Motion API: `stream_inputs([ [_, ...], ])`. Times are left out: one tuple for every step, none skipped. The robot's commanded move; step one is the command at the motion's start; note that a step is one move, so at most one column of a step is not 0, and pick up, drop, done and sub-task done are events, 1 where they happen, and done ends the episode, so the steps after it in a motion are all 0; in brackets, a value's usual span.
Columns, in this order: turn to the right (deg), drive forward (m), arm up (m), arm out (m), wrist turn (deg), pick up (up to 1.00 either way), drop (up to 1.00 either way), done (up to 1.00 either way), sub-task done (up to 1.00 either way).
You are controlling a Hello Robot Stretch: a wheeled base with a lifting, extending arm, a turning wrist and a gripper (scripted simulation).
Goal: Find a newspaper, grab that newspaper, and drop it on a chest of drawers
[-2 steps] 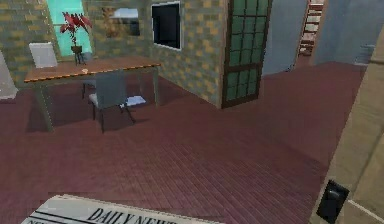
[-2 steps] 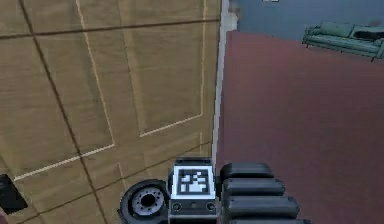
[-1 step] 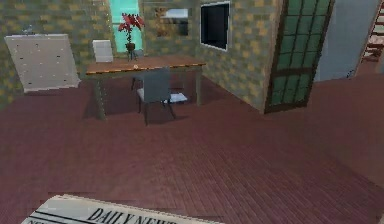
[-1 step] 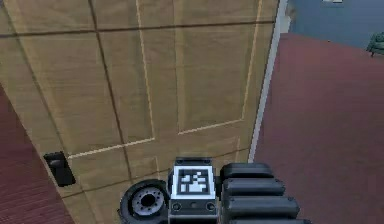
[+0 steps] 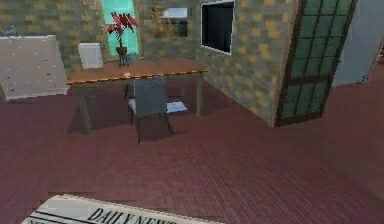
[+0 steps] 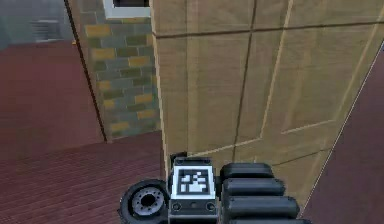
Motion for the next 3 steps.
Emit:
stream_inputs([
  [45.0, 0.00, 0.00, 0.00, 0.0, 0.00, 0.00, 0.00, 0.00],
  [3.0, 0.00, 0.00, 0.00, 0.0, 0.00, 0.00, 0.00, 0.00],
  [0.0, 1.00, 0.00, 0.00, 0.0, 0.00, 0.00, 0.00, 0.00],
])
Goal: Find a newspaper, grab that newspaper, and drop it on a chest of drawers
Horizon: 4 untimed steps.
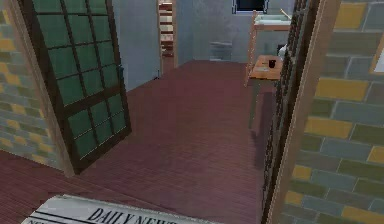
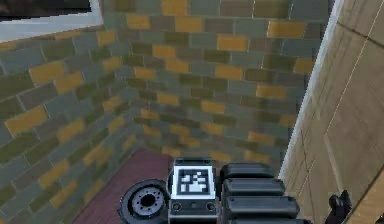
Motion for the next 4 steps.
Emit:
stream_inputs([
  [0.0, 0.85, 0.00, 0.00, 0.0, 0.00, 0.00, 0.00, 0.00],
  [0.0, 1.00, 0.00, 0.00, 0.0, 0.00, 0.00, 0.00, 0.00],
  [0.0, 0.65, 0.00, 0.00, 0.0, 0.00, 0.00, 0.00, 0.00],
  [18.0, 0.00, 0.00, 0.00, 0.0, 0.00, 0.00, 0.00, 0.00],
])
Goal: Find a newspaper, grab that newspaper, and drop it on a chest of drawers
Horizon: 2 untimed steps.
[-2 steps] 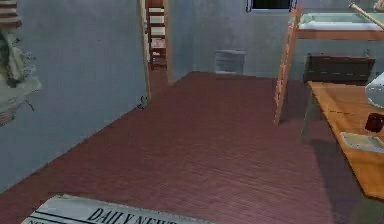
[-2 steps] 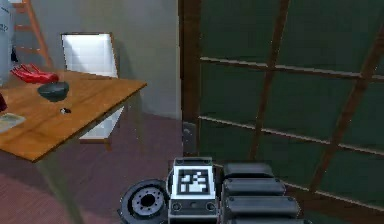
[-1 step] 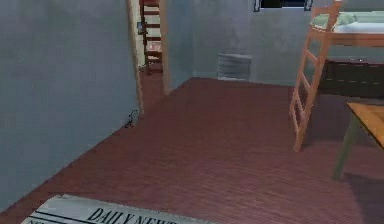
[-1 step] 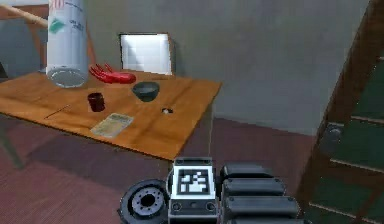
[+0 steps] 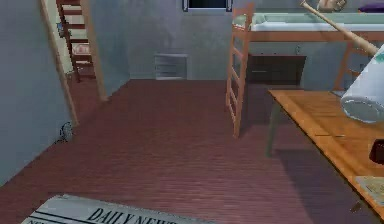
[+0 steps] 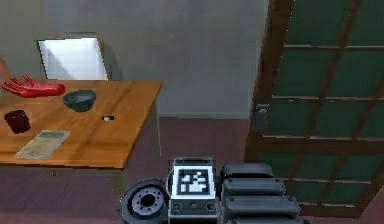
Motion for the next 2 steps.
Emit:
stream_inputs([
  [0.0, 1.00, 0.00, 0.00, 0.0, 0.00, 0.00, 0.00, 0.00],
  [0.0, 1.00, 0.00, 0.00, 0.0, 0.00, 0.00, 0.00, 0.00],
])
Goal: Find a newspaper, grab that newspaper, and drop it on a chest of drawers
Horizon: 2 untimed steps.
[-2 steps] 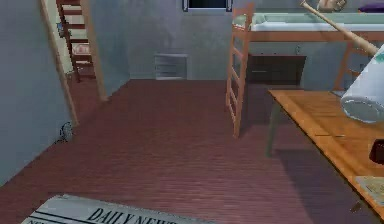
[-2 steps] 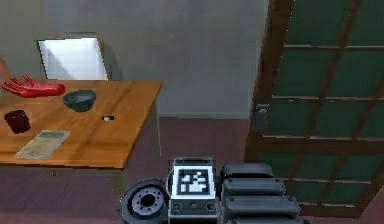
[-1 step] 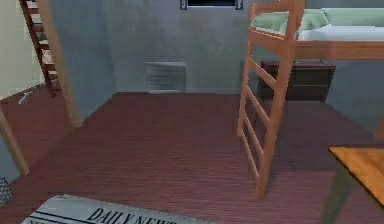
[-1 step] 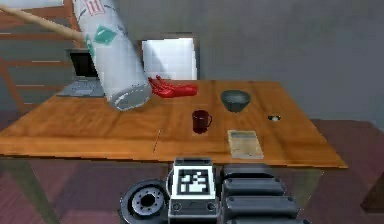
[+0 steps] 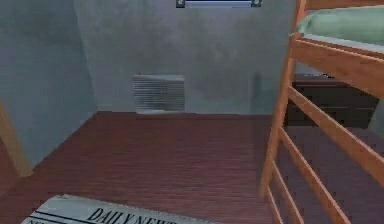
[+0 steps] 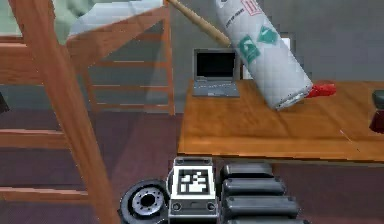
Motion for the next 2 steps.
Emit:
stream_inputs([
  [0.0, 1.00, 0.00, 0.00, 0.0, 0.00, 0.00, 0.00, 0.00],
  [6.0, 0.00, 0.00, 0.00, 0.0, 0.00, 0.00, 0.00, 0.00],
])
